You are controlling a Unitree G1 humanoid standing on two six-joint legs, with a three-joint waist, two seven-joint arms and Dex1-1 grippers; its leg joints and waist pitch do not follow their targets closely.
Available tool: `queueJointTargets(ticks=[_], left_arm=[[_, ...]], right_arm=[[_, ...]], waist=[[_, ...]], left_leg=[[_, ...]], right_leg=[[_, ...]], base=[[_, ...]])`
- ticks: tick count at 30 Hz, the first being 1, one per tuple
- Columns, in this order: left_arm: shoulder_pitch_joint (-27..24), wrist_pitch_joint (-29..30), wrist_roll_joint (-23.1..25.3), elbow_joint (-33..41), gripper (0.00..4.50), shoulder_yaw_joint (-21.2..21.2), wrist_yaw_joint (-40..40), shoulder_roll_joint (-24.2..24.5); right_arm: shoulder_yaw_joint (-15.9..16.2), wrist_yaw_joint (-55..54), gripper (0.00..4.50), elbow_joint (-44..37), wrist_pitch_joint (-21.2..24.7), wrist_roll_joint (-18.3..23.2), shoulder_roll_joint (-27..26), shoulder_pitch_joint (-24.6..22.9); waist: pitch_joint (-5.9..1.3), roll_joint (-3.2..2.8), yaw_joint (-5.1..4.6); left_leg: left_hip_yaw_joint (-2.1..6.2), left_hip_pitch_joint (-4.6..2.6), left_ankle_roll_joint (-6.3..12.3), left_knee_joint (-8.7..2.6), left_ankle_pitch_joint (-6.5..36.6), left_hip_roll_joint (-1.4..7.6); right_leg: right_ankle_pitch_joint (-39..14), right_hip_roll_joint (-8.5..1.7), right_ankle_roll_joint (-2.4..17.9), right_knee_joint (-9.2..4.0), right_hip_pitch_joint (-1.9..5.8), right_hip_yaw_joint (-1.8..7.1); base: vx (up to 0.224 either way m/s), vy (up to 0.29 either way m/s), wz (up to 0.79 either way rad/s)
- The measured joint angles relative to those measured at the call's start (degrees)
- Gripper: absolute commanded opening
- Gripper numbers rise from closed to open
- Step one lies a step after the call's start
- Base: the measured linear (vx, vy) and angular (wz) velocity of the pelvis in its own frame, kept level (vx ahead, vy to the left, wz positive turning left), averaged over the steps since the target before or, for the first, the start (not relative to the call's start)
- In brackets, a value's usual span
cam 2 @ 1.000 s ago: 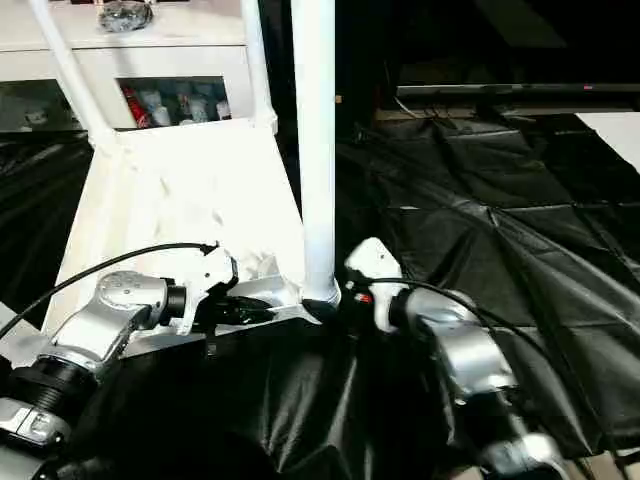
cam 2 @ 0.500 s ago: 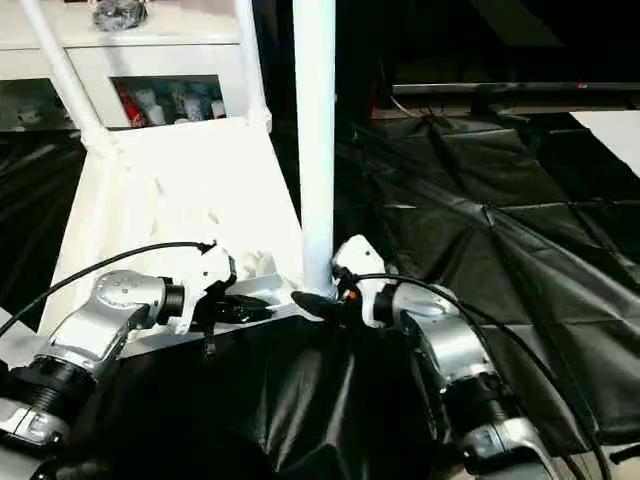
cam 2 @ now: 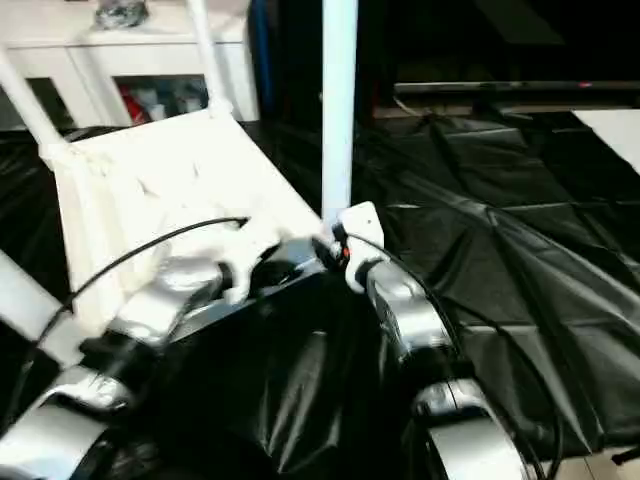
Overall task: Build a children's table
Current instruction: Rotate leg to tighten
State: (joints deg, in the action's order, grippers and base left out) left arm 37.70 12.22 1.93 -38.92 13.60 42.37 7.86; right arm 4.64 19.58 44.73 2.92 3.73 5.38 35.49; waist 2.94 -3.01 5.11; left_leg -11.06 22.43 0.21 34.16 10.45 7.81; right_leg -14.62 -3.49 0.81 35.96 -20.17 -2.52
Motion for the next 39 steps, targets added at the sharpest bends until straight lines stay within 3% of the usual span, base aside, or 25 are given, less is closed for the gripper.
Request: queueJointTargets(ticks=[1, 2, 9, 13, 17, 24, 29, 39], left_arm=[[0.19, -0.41, 0.15, -0.41, 0.00, 0.01, 0.00, -0.07], [0.26, -1.09, 0.36, -0.74, 0.00, 0.09, 0.00, -0.07], [-1.03, -2.71, 0.03, 0.58, 0.00, -0.15, 3.76, 2.41], [-3.23, -4.40, -1.73, 3.34, 0.00, -0.29, 10.62, 6.00], [-5.05, -5.57, -4.12, 5.44, 0.00, -0.10, 19.11, 9.57], [-7.28, -5.58, -5.91, 7.91, 0.00, 0.05, 27.67, 14.05], [-7.95, -4.57, -6.97, 9.05, 0.00, 0.64, 32.14, 16.40], [-8.30, -2.92, -7.46, 10.07, 0.00, 0.78, 33.68, 17.19]], right_arm=[[-0.61, 0.20, 3.31, 0.53, -0.45, 0.04, -0.23, 0.14], [-1.41, 0.59, 3.45, 0.73, -0.60, 0.22, -0.46, 0.13], [-1.19, 6.85, 3.94, 0.62, -1.71, 0.80, -0.17, -0.19], [2.35, 14.86, 3.94, -0.51, -3.26, 0.47, 2.67, -0.40], [4.71, 27.33, 3.94, -4.02, -3.72, 0.81, 6.66, -2.12], [7.25, 39.41, 3.94, -7.71, -2.85, 2.93, 10.13, -3.94], [8.34, 45.20, 3.55, -9.23, -1.10, 3.38, 11.25, -4.10], [9.23, 47.87, 2.77, -10.92, 0.78, 4.13, 11.46, -4.55]], waist=[[0.00, 0.01, 0.02], [0.01, 0.01, 0.03], [0.04, 0.06, -0.42], [0.01, 0.02, -0.59], [0.02, 0.08, 0.13], [0.08, 0.23, 0.14], [0.07, 0.55, 0.35], [0.05, 0.71, 0.72]], left_leg=[[0.00, 0.01, 0.06, 0.00, -0.04, 0.02], [-0.02, 0.02, 0.09, 0.00, -0.06, 0.04], [-0.14, 0.06, 0.07, -0.09, -0.06, 0.15], [-0.22, 0.70, 0.44, -0.05, -0.35, 0.31], [-0.35, 0.93, 0.60, -0.02, -0.44, 0.49], [-0.43, 1.11, 0.64, 0.22, -0.43, 0.52], [-0.45, 1.11, 0.64, 0.25, -0.44, 0.53], [-0.46, 1.11, 0.64, 0.31, -0.44, 0.54]], right_leg=[[0.00, 0.00, 0.00, 0.00, 0.00, -0.01], [0.00, 0.00, 0.00, 0.00, 0.00, -0.03], [0.01, 0.02, -0.02, 0.07, -0.18, -0.02], [0.06, 0.05, -0.10, 0.25, -0.95, -0.14], [0.06, 0.08, -0.10, 0.26, -1.12, -0.29], [0.10, 0.06, -0.09, 0.32, -1.19, -0.28], [0.11, 0.05, -0.08, 0.35, -1.19, -0.29], [0.11, 0.04, -0.08, 0.42, -1.20, -0.28]], base=[[0.000, 0.000, 0.00], [0.000, 0.000, 0.00], [0.000, 0.000, 0.00], [0.000, 0.000, 0.00], [0.000, 0.000, 0.00], [0.000, 0.000, 0.00], [0.000, 0.000, 0.00], [0.000, 0.000, 0.00]])
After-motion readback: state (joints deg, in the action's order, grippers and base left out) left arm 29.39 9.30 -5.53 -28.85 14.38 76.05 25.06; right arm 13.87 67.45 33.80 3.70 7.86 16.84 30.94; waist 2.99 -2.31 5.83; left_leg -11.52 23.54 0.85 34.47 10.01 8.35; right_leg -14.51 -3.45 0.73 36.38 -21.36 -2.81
